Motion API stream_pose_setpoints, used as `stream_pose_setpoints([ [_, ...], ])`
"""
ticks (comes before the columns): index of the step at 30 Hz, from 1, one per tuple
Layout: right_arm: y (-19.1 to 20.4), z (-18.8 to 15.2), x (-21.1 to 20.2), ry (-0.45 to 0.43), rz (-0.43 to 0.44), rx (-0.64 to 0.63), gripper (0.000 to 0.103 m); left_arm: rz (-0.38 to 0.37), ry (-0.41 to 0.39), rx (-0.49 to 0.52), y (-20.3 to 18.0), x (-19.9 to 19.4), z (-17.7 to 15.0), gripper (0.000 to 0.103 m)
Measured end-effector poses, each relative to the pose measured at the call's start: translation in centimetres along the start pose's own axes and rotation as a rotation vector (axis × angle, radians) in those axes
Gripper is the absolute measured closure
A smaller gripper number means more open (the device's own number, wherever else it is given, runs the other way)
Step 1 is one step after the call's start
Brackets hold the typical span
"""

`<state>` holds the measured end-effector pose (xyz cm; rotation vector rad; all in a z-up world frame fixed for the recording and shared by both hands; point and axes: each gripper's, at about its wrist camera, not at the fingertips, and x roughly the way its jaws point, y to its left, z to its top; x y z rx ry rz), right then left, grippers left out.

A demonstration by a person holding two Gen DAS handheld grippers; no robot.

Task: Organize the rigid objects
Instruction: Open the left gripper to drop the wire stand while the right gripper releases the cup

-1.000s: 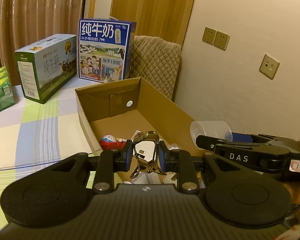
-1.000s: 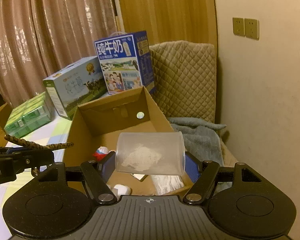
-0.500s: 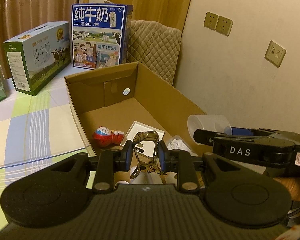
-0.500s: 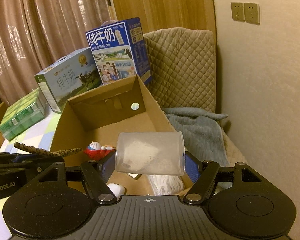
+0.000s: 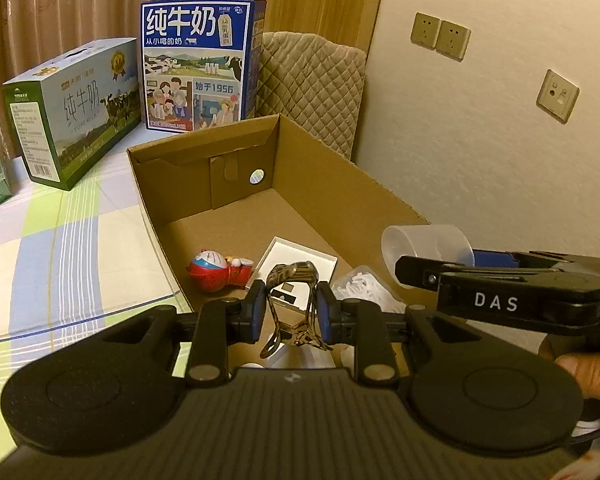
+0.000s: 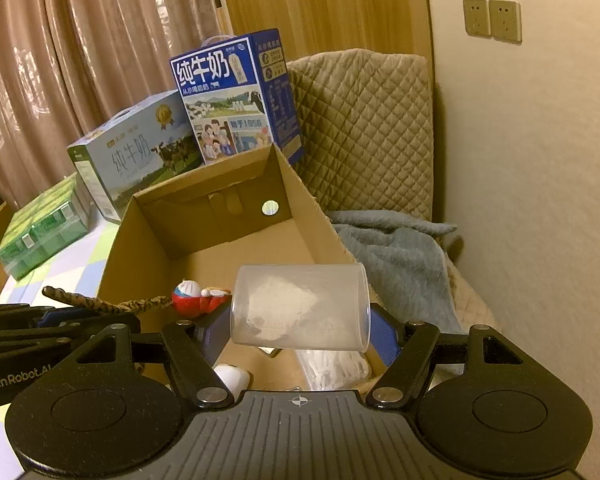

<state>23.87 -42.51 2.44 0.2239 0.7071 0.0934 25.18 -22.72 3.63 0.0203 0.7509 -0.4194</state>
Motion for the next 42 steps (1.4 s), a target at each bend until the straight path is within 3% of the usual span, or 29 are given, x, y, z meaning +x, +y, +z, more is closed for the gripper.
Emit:
stream_pose_setpoints([
  [12,0.1,-0.1,0.5,0.008,0.002,-0.003,0.035,-0.021,0.034,-0.004,0.4,1.5,0.4,0.081],
  [15,0.1,-0.1,0.4,0.007,0.002,-0.002,0.035,0.002,0.017,-0.01,0.9,1.4,0.7,0.071],
  [24,0.2,-0.1,0.3,0.008,0.014,0.0,0.035,0.032,-0.023,-0.046,2.4,-0.7,0.9,0.071],
  [42,2.0,-0.2,0.8,0.033,0.058,-0.014,0.034,0.051,-0.007,-0.063,3.1,-1.9,-0.5,0.067],
])
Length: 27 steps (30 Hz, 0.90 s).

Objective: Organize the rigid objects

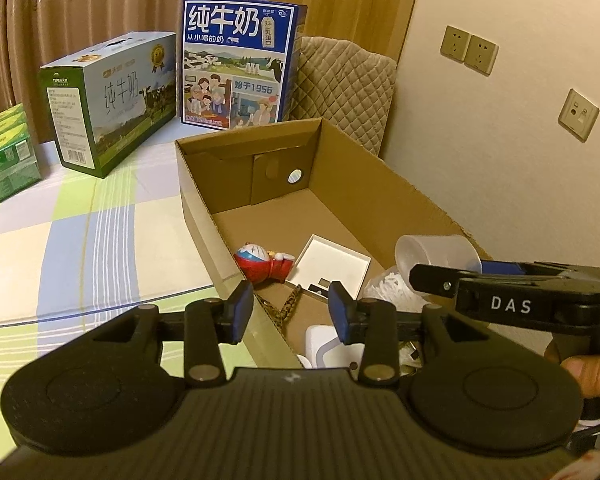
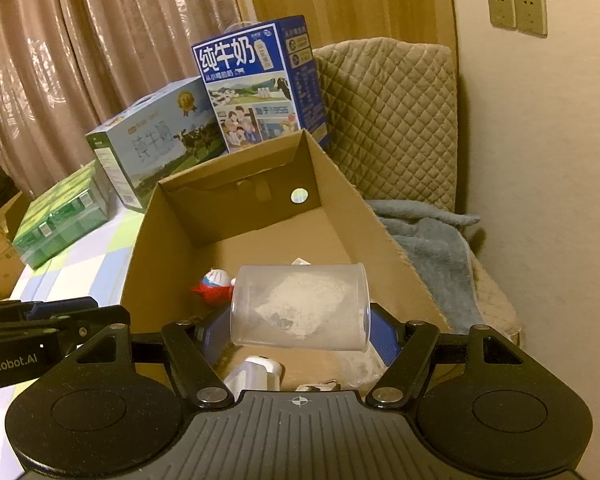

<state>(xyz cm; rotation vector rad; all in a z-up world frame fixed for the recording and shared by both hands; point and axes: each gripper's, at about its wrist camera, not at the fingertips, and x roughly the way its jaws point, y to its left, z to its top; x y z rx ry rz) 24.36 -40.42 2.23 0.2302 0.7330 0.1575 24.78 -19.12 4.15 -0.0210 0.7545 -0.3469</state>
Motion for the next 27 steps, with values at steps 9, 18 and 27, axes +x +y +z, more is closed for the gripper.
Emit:
stream_pose_setpoints([
  [9,0.0,0.7,-0.1,-0.05,0.049,0.032,0.031,0.015,-0.009,-0.02,0.9,-0.8,-0.4,0.055],
  [18,-1.0,0.4,-2.6,-0.051,0.02,0.07,0.027,0.04,-0.027,-0.039,1.1,-3.3,-2.0,0.024],
  [27,-0.6,-1.3,-7.8,-0.047,-0.011,0.059,0.027,0.077,-0.055,-0.045,0.0,-7.2,-4.3,0.006],
])
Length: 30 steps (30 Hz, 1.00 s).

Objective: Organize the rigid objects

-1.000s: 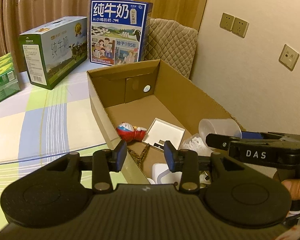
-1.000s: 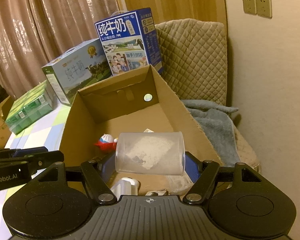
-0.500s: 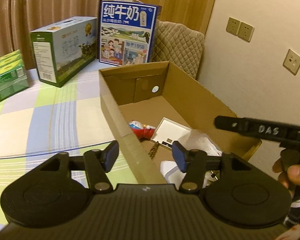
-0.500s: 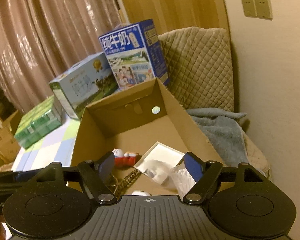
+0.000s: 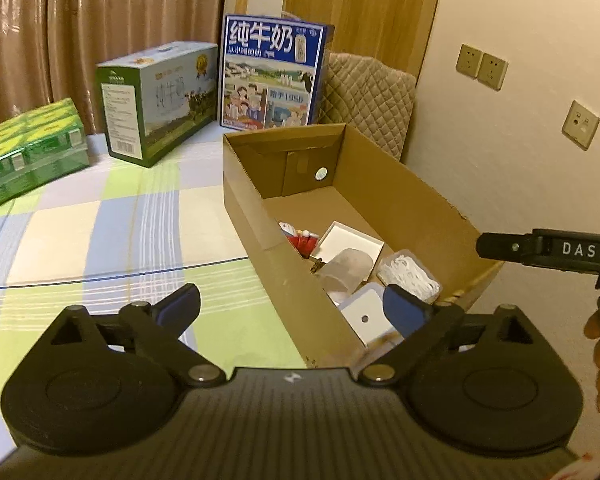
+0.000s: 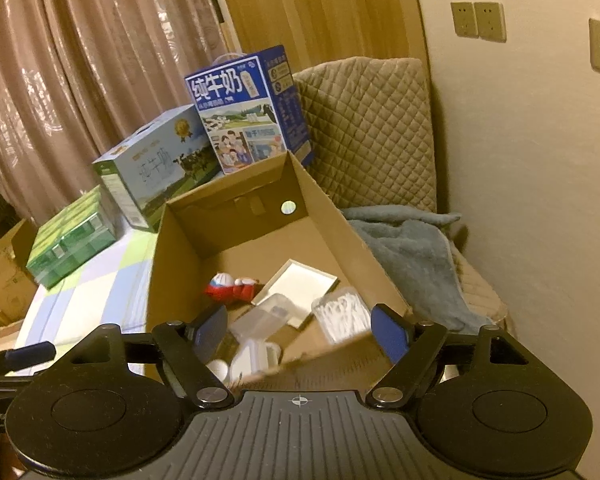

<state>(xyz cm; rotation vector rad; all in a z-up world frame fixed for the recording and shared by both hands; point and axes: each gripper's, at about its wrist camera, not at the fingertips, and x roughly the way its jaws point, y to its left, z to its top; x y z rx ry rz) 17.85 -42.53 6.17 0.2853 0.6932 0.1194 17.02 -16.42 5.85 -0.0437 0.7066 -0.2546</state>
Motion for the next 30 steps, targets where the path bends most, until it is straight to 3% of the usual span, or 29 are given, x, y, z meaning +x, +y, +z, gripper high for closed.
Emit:
stream_pose_setpoints([
  [2,0.4,-0.5,-1.2,0.002,0.002,-0.02,0.027,0.0,-0.004,-0.013,-0.1,-1.2,-0.5,0.001],
  [12,2.6,-3.0,-5.6,0.018,0.029,-0.151,0.026,0.034,-0.002,-0.016,-1.0,-5.7,-2.2,0.001],
  [22,3.0,-4.5,-8.2,0.012,0.032,-0.171,0.026,0.091,-0.081,-0.057,-1.8,-9.7,-3.2,0.001],
  [30,3.1,-6.1,-9.1,0.03,0.024,-0.181,0.026,0.081,-0.038,-0.064,-2.1,-10.2,-4.8,0.001],
])
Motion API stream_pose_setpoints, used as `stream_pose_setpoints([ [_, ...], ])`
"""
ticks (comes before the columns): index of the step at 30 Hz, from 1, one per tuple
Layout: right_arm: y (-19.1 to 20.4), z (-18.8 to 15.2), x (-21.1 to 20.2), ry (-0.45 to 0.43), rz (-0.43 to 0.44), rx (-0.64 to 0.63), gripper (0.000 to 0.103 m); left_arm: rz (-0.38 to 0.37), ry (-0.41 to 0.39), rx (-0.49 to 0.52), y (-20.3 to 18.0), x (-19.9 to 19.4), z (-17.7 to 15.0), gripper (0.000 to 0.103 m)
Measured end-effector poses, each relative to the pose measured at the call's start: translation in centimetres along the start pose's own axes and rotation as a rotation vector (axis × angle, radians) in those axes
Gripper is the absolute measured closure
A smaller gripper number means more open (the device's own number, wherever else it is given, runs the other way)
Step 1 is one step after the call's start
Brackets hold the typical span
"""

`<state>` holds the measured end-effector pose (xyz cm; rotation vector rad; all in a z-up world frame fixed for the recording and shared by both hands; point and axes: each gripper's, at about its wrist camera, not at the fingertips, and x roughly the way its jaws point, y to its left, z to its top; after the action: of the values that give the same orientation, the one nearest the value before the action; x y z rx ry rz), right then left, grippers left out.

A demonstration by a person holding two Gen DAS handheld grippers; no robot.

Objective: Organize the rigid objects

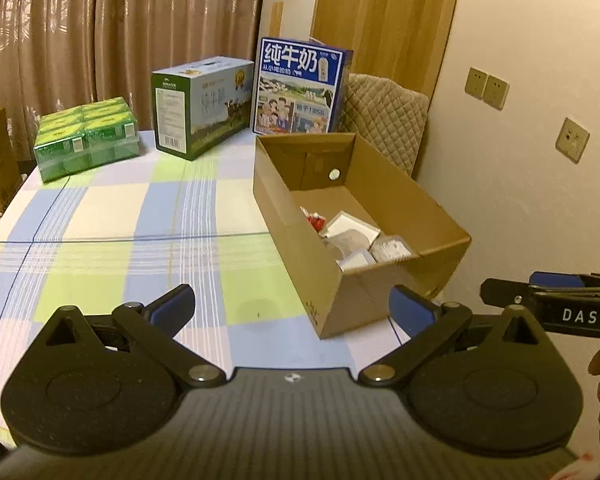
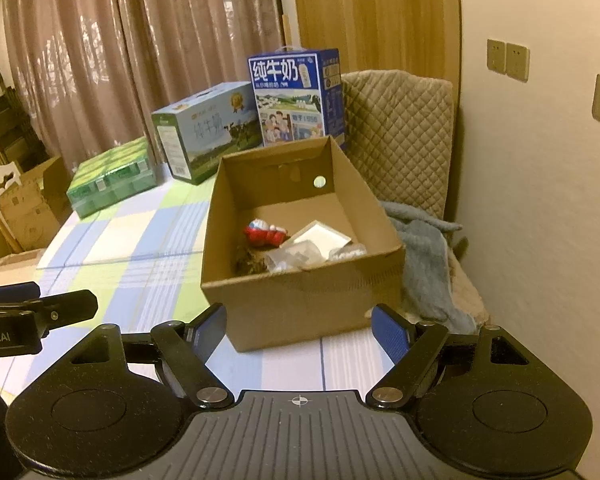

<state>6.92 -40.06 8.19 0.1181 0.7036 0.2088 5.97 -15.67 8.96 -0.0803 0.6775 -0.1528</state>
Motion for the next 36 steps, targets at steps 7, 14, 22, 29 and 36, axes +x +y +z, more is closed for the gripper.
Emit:
stream_pose_setpoints([
  [7,0.3,-1.5,0.2,0.028,0.018,0.012,0.026,0.002,0.026,0.012,0.0,0.1,-1.2,0.001],
  [14,0.4,-2.0,0.4,0.039,0.017,0.017,0.026,0.017,0.051,0.01,0.3,0.7,-1.7,0.001],
  [22,0.4,-1.9,0.7,0.04,0.02,0.017,0.026,0.023,0.063,0.003,0.5,1.1,-1.8,0.001],
  [29,0.4,-1.9,0.7,0.04,0.018,0.016,0.026,0.019,0.066,0.003,0.6,1.4,-1.8,0.001],
  [36,0.4,-1.9,0.8,0.041,0.02,0.016,0.026,0.015,0.073,-0.002,0.8,1.7,-2.0,0.001],
])
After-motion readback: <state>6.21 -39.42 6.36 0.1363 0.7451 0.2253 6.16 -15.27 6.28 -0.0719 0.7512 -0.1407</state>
